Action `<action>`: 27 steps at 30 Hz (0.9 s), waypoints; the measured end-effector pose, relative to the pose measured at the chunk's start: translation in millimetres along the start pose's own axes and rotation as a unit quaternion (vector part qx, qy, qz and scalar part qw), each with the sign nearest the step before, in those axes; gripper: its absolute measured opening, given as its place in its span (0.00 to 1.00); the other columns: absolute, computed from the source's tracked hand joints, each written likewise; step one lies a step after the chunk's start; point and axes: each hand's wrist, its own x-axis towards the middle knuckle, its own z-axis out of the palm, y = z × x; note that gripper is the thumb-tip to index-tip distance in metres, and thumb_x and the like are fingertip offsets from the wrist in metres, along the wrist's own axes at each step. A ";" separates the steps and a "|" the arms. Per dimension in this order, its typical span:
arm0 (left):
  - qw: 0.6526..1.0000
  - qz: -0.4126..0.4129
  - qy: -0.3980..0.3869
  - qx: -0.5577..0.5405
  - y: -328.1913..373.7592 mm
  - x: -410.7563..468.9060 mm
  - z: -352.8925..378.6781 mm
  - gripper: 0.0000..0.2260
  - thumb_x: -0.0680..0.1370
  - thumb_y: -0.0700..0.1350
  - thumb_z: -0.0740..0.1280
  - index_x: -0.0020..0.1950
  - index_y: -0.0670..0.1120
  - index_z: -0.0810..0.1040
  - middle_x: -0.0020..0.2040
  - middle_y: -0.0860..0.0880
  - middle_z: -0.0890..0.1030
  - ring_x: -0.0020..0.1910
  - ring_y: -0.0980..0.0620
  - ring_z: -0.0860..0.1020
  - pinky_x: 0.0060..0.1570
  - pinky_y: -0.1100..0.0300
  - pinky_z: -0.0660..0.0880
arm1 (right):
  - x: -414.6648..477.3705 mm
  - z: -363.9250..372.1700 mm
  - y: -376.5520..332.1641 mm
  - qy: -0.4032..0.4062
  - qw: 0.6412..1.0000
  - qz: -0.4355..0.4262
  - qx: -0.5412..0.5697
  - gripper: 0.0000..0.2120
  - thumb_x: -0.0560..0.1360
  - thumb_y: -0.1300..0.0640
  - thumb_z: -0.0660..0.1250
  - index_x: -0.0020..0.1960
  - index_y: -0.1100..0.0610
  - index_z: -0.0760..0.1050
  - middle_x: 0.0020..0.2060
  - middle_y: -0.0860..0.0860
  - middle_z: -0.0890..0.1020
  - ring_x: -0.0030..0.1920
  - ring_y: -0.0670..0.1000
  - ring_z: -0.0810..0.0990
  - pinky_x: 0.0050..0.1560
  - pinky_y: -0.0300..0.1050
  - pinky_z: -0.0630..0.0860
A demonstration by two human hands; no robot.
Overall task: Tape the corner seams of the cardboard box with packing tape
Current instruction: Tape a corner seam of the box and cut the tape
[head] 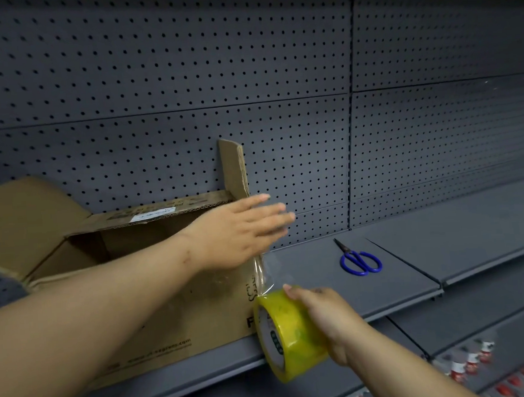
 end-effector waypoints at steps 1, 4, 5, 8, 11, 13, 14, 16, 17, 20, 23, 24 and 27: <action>0.999 0.036 0.004 -0.004 1.4 0.4 2.0 0.21 0.75 0.44 0.52 0.62 0.47 0.78 0.62 0.48 0.79 0.64 0.49 0.75 0.69 0.50 0.54 | 0.4 0.4 -0.7 0.000 1.000 -0.002 -0.003 0.20 0.72 0.47 0.68 0.52 0.64 0.75 0.41 0.56 0.78 0.40 0.54 0.77 0.39 0.43 0.71; 0.997 0.075 -0.022 -0.008 8.0 -0.4 8.3 0.16 0.72 0.42 0.59 0.51 0.51 0.83 0.48 0.54 0.84 0.53 0.53 0.80 0.70 0.54 0.58 | 2.9 0.2 -2.3 -0.010 1.000 -0.004 -0.005 0.18 0.72 0.47 0.68 0.49 0.61 0.75 0.39 0.55 0.77 0.39 0.53 0.76 0.39 0.43 0.71; 0.997 0.076 -0.028 -0.009 8.1 -1.5 10.7 0.13 0.71 0.43 0.62 0.50 0.52 0.84 0.47 0.55 0.84 0.52 0.54 0.81 0.69 0.55 0.62 | 3.7 -0.3 -2.4 -0.016 1.000 -0.004 -0.003 0.18 0.71 0.46 0.69 0.48 0.61 0.76 0.40 0.56 0.79 0.40 0.54 0.78 0.41 0.44 0.73; 0.996 0.083 -0.024 -0.026 3.5 -6.5 19.0 0.11 0.69 0.45 0.70 0.50 0.53 0.84 0.48 0.56 0.84 0.51 0.54 0.81 0.64 0.56 0.68 | 7.3 -5.0 1.7 -0.059 0.998 0.017 0.022 0.24 0.65 0.44 0.73 0.52 0.61 0.76 0.47 0.58 0.83 0.46 0.57 0.82 0.48 0.51 0.78; 0.995 0.086 -0.021 -0.042 1.2 -6.2 17.6 0.13 0.72 0.44 0.62 0.50 0.53 0.84 0.47 0.56 0.84 0.50 0.54 0.81 0.65 0.58 0.67 | 6.4 -13.2 6.1 -0.129 0.991 0.010 0.035 0.15 0.69 0.54 0.71 0.52 0.61 0.77 0.41 0.56 0.83 0.40 0.53 0.82 0.42 0.46 0.78; 0.996 0.081 -0.018 -0.040 0.2 -5.8 17.8 0.15 0.73 0.43 0.58 0.49 0.53 0.83 0.46 0.56 0.83 0.49 0.54 0.81 0.64 0.58 0.64 | 5.7 -17.4 8.7 -0.134 0.990 -0.009 0.030 0.11 0.74 0.56 0.67 0.52 0.62 0.78 0.40 0.55 0.84 0.39 0.52 0.81 0.42 0.45 0.77; 0.996 0.080 -0.014 -0.039 -0.2 -6.1 19.7 0.15 0.72 0.42 0.58 0.49 0.52 0.83 0.45 0.55 0.83 0.48 0.54 0.81 0.64 0.58 0.63 | 5.9 -18.5 10.1 -0.124 0.992 -0.023 0.029 0.13 0.75 0.54 0.65 0.52 0.64 0.79 0.41 0.57 0.84 0.40 0.53 0.81 0.44 0.46 0.77; 0.996 0.079 -0.007 -0.041 0.0 -7.3 21.7 0.15 0.72 0.41 0.59 0.49 0.52 0.83 0.46 0.55 0.83 0.49 0.53 0.80 0.64 0.58 0.63 | 5.4 -17.2 12.4 -0.103 0.994 -0.043 0.016 0.18 0.76 0.50 0.63 0.50 0.66 0.79 0.42 0.59 0.83 0.42 0.55 0.80 0.46 0.47 0.77; 0.996 0.079 -0.007 -0.044 -0.1 -7.7 21.8 0.14 0.72 0.41 0.59 0.49 0.52 0.83 0.46 0.55 0.83 0.49 0.53 0.80 0.65 0.58 0.63 | 3.6 -15.1 11.0 -0.089 0.995 -0.046 0.007 0.18 0.76 0.49 0.62 0.47 0.65 0.79 0.40 0.59 0.82 0.40 0.55 0.80 0.43 0.45 0.76; 0.995 0.082 -0.006 -0.051 -0.4 -7.5 19.6 0.14 0.71 0.40 0.60 0.49 0.51 0.83 0.46 0.54 0.83 0.49 0.53 0.80 0.64 0.58 0.63 | 2.6 -9.4 6.1 -0.052 0.997 -0.036 -0.035 0.17 0.74 0.44 0.64 0.38 0.58 0.74 0.34 0.55 0.78 0.33 0.52 0.77 0.38 0.40 0.75; 0.995 0.084 -0.002 -0.058 -1.7 -6.6 16.0 0.15 0.71 0.40 0.58 0.48 0.51 0.83 0.45 0.53 0.83 0.48 0.52 0.81 0.63 0.58 0.62 | 9.8 -6.9 2.4 -0.037 0.995 -0.014 -0.094 0.25 0.67 0.36 0.66 0.40 0.59 0.74 0.39 0.56 0.79 0.41 0.54 0.79 0.48 0.50 0.75; 0.995 0.085 -0.001 -0.060 -2.3 -6.0 15.0 0.15 0.71 0.40 0.58 0.48 0.51 0.83 0.44 0.54 0.83 0.48 0.52 0.81 0.63 0.58 0.62 | 11.0 -5.5 -0.2 -0.039 0.993 -0.011 -0.110 0.24 0.68 0.36 0.66 0.40 0.59 0.73 0.39 0.56 0.78 0.42 0.55 0.79 0.49 0.50 0.75; 0.994 0.094 -0.012 -0.055 -2.4 -4.7 14.2 0.11 0.70 0.42 0.64 0.47 0.51 0.83 0.45 0.54 0.83 0.48 0.53 0.81 0.62 0.58 0.62 | 11.1 -0.2 -13.3 -0.038 0.991 0.009 -0.127 0.19 0.73 0.41 0.65 0.43 0.59 0.73 0.41 0.56 0.78 0.47 0.58 0.80 0.53 0.50 0.76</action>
